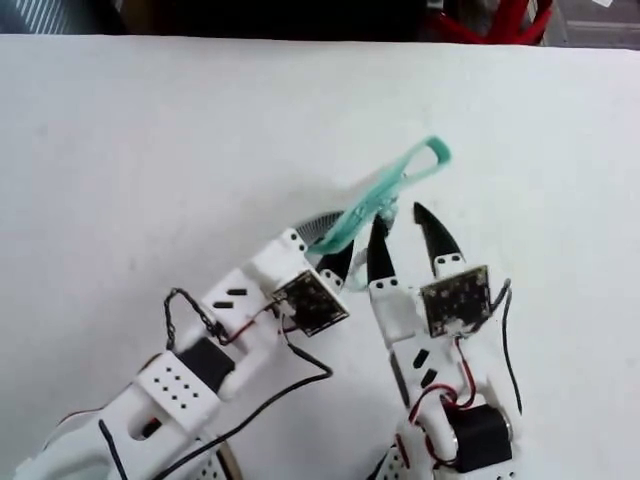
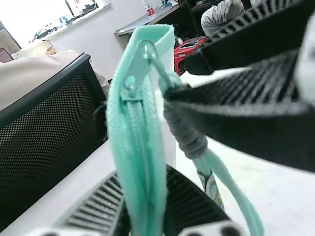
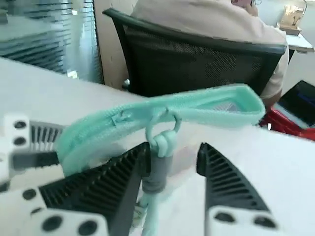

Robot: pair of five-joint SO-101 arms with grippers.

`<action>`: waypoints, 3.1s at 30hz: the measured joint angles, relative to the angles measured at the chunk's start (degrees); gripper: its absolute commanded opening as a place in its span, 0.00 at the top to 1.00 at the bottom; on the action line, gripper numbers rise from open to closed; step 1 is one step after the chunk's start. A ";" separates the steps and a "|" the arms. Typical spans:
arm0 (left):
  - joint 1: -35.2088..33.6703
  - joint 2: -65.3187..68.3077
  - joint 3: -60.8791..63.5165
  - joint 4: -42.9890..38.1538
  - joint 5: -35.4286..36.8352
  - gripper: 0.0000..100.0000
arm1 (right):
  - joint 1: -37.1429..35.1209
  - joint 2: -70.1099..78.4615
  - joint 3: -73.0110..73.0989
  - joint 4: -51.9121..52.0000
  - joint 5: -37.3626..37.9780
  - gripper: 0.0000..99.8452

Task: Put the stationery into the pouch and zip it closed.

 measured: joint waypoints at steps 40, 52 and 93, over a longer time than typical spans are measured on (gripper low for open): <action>0.00 0.00 0.00 0.00 -0.09 0.98 | -4.31 -0.35 6.07 -4.57 6.51 0.97; 0.00 -0.53 0.62 0.00 -0.09 0.98 | 6.51 0.18 -3.87 -8.26 6.51 0.98; 0.18 -9.85 4.57 3.96 -0.09 0.98 | 24.79 56.44 -24.53 -36.22 16.62 0.98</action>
